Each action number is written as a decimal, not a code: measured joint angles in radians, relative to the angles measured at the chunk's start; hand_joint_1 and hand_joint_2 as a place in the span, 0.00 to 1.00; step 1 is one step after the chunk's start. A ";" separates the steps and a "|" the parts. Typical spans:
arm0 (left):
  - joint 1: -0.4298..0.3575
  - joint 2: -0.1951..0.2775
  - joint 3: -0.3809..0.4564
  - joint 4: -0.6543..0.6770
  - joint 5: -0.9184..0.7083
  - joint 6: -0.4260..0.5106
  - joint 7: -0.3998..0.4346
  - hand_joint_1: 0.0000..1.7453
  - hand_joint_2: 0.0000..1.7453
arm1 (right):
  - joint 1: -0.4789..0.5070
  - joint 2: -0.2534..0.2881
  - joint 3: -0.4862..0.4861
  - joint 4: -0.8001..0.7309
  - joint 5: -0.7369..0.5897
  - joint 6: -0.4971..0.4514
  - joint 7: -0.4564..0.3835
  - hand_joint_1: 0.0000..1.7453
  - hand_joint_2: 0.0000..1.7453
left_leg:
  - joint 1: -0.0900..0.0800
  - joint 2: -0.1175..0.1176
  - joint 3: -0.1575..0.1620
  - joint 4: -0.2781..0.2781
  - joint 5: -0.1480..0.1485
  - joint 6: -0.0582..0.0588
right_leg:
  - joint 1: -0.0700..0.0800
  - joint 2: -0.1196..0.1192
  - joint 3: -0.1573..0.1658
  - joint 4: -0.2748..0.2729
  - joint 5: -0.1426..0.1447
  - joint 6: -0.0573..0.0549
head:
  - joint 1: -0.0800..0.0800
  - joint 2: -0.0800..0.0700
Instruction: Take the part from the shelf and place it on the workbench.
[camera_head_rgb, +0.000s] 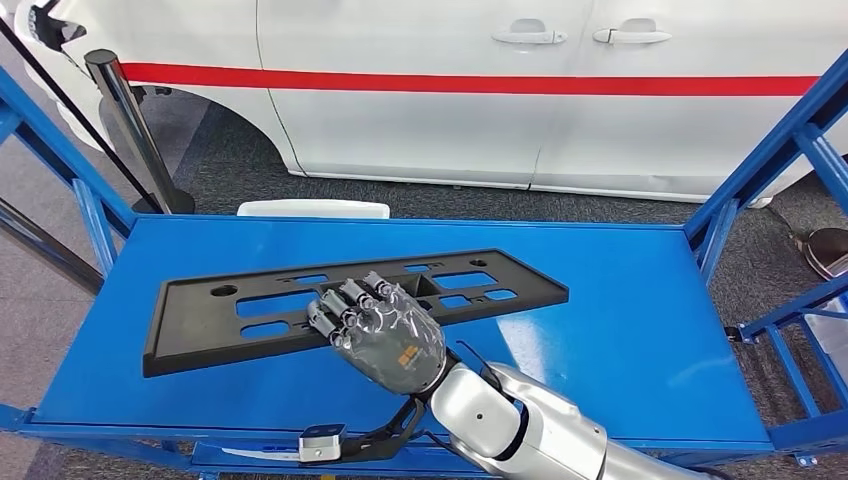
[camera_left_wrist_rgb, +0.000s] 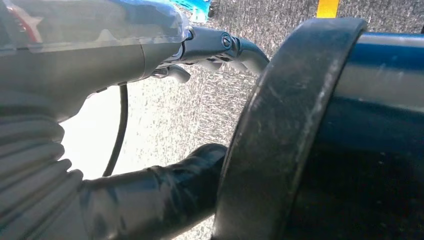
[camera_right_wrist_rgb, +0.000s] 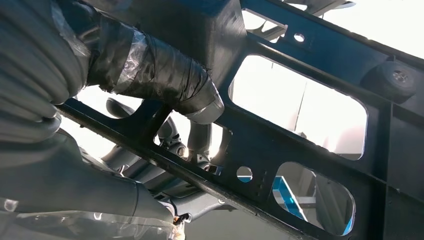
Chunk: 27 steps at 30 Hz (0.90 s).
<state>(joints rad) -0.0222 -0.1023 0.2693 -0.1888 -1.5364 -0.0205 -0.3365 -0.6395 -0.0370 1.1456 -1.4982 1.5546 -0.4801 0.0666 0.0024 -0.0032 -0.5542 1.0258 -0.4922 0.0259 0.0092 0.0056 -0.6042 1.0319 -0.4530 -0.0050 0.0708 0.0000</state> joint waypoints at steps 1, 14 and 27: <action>0.000 0.000 0.000 0.000 0.000 0.001 0.000 0.00 1.00 | 0.001 -0.001 0.000 0.000 -0.001 0.000 0.000 1.00 1.00 | 0.000 0.000 0.000 0.000 0.000 0.000 | 0.000 0.000 0.000 0.000 0.000 0.000 | 0.000 0.000; 0.000 0.000 0.000 0.000 0.000 0.012 0.015 0.00 1.00 | 0.013 -0.003 -0.007 0.018 -0.027 0.012 0.005 1.00 1.00 | -0.005 0.000 0.000 0.001 -0.001 0.001 | -0.004 0.000 0.000 -0.001 0.001 0.001 | 0.000 0.000; 0.000 -0.002 0.000 0.000 0.000 0.014 0.017 0.00 1.00 | 0.024 -0.003 -0.028 0.033 -0.031 0.012 0.011 1.00 1.00 | 0.004 0.007 0.005 -0.014 0.017 0.030 | -0.018 0.000 -0.120 0.256 -0.127 0.036 | 0.001 0.000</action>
<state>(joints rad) -0.0224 -0.1041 0.2697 -0.1888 -1.5365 -0.0069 -0.3198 -0.6155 -0.0401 1.1172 -1.4650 1.5232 -0.4677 0.0778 0.0065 0.0038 -0.5491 1.0116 -0.4748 0.0556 -0.0092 0.0052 -0.7242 1.2875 -0.5805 0.0307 0.0714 0.0000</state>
